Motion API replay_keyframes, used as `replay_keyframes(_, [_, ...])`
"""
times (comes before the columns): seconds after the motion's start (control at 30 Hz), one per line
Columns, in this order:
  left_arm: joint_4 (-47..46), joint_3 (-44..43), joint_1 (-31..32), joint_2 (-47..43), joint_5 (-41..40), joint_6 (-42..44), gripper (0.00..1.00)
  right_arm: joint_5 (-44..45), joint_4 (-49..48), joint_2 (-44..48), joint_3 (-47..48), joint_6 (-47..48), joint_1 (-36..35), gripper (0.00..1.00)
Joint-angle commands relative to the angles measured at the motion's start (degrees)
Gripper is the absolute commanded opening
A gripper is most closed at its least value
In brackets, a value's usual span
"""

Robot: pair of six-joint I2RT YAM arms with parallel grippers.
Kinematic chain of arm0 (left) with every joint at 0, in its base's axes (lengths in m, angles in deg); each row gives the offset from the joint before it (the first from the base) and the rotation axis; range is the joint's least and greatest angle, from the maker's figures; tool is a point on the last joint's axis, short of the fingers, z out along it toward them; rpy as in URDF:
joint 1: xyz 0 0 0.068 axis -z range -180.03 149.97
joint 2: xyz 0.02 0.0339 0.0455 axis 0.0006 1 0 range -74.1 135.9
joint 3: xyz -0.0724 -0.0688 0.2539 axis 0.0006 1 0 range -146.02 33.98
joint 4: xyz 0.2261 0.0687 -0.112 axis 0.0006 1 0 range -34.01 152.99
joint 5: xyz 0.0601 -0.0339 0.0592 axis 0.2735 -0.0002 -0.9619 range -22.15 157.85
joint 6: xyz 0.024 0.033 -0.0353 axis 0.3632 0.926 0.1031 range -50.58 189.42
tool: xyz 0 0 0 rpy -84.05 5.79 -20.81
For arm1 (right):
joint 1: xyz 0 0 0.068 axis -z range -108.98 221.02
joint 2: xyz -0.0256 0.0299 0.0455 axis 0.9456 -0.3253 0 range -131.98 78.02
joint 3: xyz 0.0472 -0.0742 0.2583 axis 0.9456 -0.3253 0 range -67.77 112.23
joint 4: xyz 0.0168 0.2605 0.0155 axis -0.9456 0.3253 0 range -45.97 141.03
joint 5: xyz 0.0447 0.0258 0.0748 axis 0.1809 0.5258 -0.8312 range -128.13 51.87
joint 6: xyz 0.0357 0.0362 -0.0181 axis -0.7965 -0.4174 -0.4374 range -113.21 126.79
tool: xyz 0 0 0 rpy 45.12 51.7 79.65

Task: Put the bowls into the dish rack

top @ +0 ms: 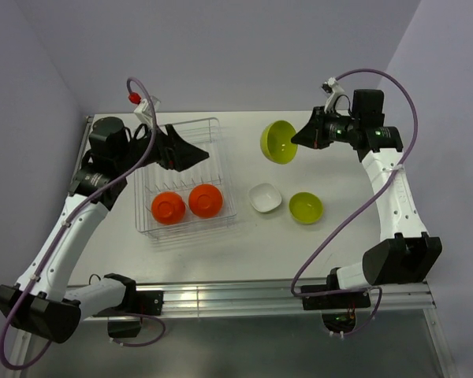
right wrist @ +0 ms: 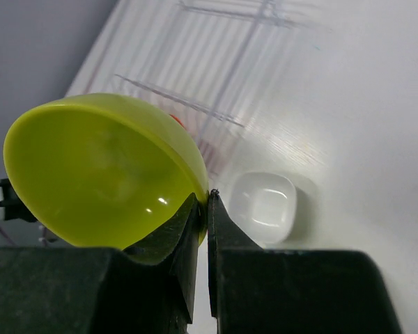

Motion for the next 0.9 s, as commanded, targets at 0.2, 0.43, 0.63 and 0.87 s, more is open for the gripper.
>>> replay_keyframes(0.2, [-18.3, 2.7, 6.6, 2.2, 1.9, -18.4, 0.99, -4.2, -10.8, 1.8, 2.7, -9.6, -8.1, 0.00])
replay_keyframes(0.43, [-19.2, 3.4, 8.1, 5.5, -0.1, -22.4, 0.99, -0.8, -11.8, 1.7, 1.2, -9.7, -13.7, 0.00])
replay_keyframes(0.63, [-19.7, 4.8, 8.6, 5.9, -1.1, -21.8, 0.99, 0.1, -11.3, 0.3, 1.9, -9.1, -16.8, 0.00])
replay_keyframes(0.87, [-20.4, 4.6, 9.1, 6.4, -1.1, -22.3, 0.99, 1.7, -10.4, -0.4, 2.4, -8.2, -18.8, 0.00])
